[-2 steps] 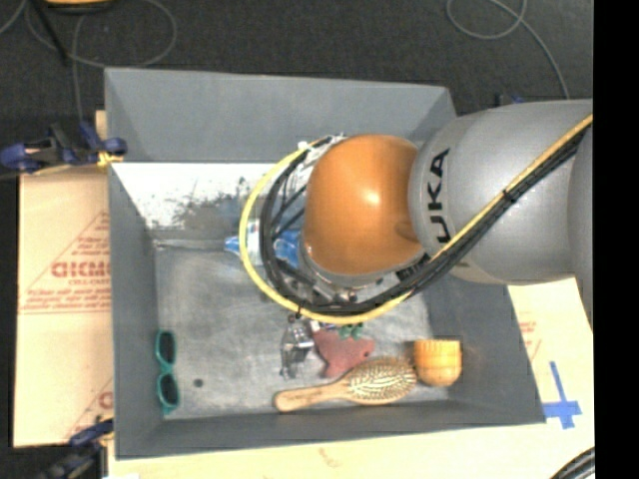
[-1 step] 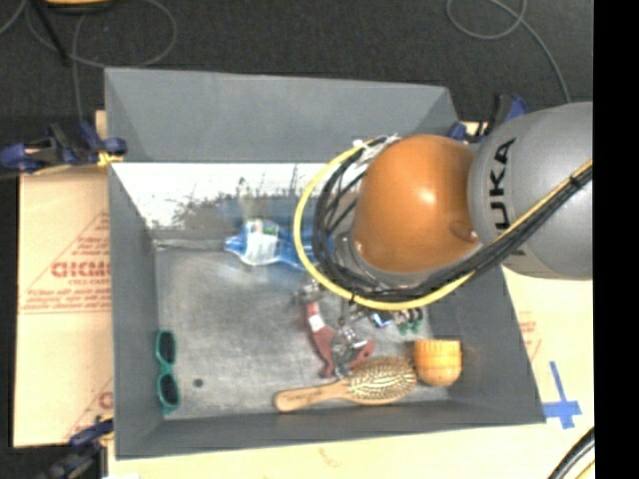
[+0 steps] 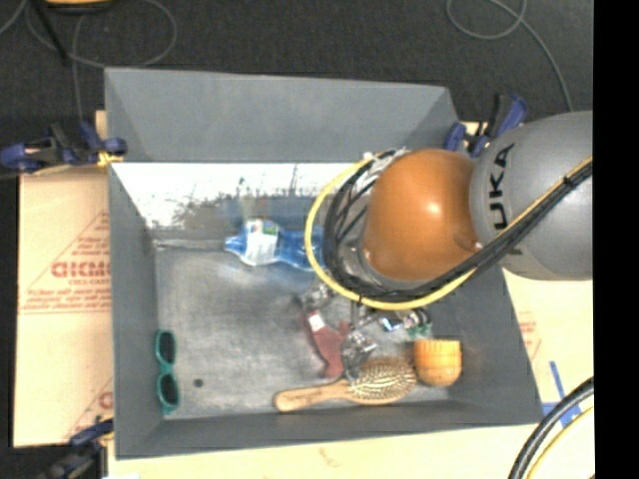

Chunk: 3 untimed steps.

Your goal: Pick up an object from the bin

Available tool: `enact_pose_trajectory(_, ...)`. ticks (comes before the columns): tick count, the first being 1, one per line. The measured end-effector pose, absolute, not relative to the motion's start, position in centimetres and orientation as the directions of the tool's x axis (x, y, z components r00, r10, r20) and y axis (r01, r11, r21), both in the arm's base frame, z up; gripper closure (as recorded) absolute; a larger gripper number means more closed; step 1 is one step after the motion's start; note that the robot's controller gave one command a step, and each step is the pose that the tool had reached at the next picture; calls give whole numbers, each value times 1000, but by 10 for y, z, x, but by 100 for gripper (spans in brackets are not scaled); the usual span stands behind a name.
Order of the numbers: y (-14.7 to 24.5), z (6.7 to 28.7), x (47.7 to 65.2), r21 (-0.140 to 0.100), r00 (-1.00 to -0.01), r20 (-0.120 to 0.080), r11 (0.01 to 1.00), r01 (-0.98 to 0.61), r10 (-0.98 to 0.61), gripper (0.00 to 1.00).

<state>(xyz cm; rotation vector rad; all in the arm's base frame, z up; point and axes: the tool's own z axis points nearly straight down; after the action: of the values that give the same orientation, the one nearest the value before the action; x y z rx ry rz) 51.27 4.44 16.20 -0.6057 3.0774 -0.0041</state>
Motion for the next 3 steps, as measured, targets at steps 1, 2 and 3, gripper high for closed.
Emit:
enact_pose_trajectory(1,42,101,492,-1,-927,-8,927,-375,-375,0)
enact_pose_trajectory(2,9,73,489,0,-875,-8,875,-484,-484,100)
enact_pose_trajectory(3,9,73,489,0,-876,-8,876,-483,-483,100)
